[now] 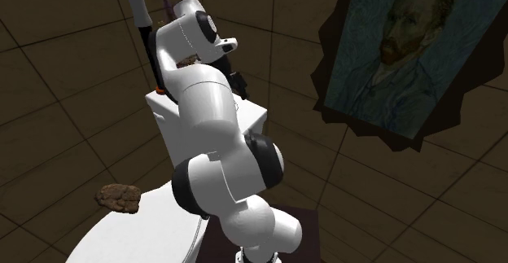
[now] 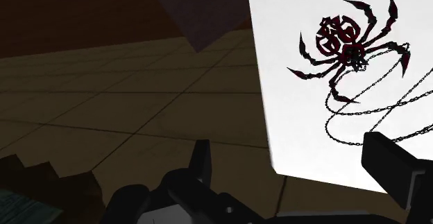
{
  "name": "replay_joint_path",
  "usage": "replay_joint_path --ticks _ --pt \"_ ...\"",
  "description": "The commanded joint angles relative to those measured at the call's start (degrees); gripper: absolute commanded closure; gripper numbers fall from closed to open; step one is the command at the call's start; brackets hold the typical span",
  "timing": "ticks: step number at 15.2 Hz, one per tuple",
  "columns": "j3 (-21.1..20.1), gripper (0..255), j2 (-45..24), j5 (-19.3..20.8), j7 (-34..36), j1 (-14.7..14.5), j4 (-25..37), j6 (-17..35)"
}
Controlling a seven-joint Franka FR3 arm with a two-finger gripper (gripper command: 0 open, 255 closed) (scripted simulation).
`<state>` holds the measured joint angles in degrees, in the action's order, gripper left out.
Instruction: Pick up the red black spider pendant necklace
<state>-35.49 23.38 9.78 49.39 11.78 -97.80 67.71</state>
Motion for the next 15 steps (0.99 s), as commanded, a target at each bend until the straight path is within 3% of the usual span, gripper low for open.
replay_joint_path --ticks 1,4,8,9,15 --pt "-0.5 0 -1.2 -4.8 1.9 -0.8 -1.0 0.2" --pt "1.1 0 -0.6 -4.8 2.8 -3.2 -4.3 2.4" --pt "1.5 0 0.1 -5.1 3.1 -3.8 -7.0 4.4" --pt "1.4 255 0.4 -5.4 3.2 -3.9 -7.5 4.7" --pt "1.0 255 0.2 -5.5 3.8 -4.0 -7.3 4.6"
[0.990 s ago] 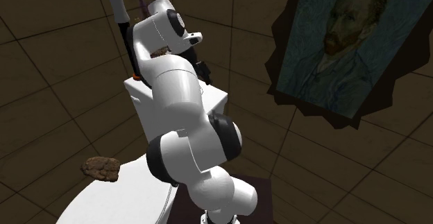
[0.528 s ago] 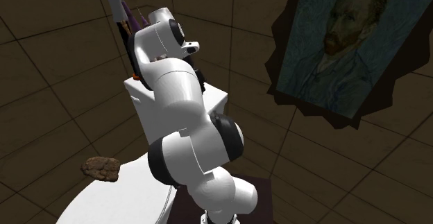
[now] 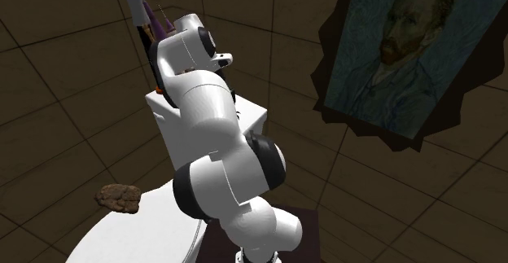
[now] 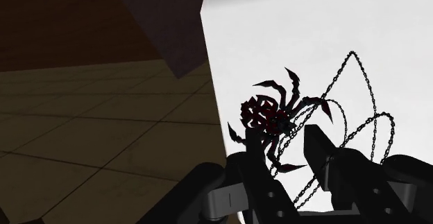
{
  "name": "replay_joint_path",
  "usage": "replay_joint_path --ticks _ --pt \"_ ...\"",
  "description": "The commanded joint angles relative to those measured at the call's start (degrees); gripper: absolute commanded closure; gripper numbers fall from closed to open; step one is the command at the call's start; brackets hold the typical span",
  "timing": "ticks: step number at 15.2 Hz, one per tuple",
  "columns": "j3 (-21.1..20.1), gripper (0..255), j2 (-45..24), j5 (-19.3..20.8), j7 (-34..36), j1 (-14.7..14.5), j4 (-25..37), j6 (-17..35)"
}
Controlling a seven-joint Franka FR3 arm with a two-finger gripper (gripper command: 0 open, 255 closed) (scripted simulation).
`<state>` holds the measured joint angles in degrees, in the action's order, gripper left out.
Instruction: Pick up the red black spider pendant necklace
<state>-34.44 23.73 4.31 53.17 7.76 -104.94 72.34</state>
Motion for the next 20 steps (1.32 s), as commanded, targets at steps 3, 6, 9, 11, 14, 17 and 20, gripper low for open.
replay_joint_path --ticks 3,6,9,11,14,17,20 --pt "0.5 255 -0.2 0.3 -0.7 0.2 0.2 -0.2" --pt "0.3 255 -1.2 0.8 -0.9 0.5 3.3 -2.5" --pt "0.0 255 -2.3 1.4 -1.1 0.9 6.7 -4.9" --pt "-0.3 255 -3.2 1.9 -1.1 1.1 9.0 -6.5" --pt "-0.8 255 -4.6 2.6 -1.2 1.4 12.7 -8.9" --pt "-1.5 255 -6.2 3.4 -1.1 1.7 16.6 -11.5" --pt "-1.8 255 -6.9 3.8 -1.1 1.8 18.2 -12.5"
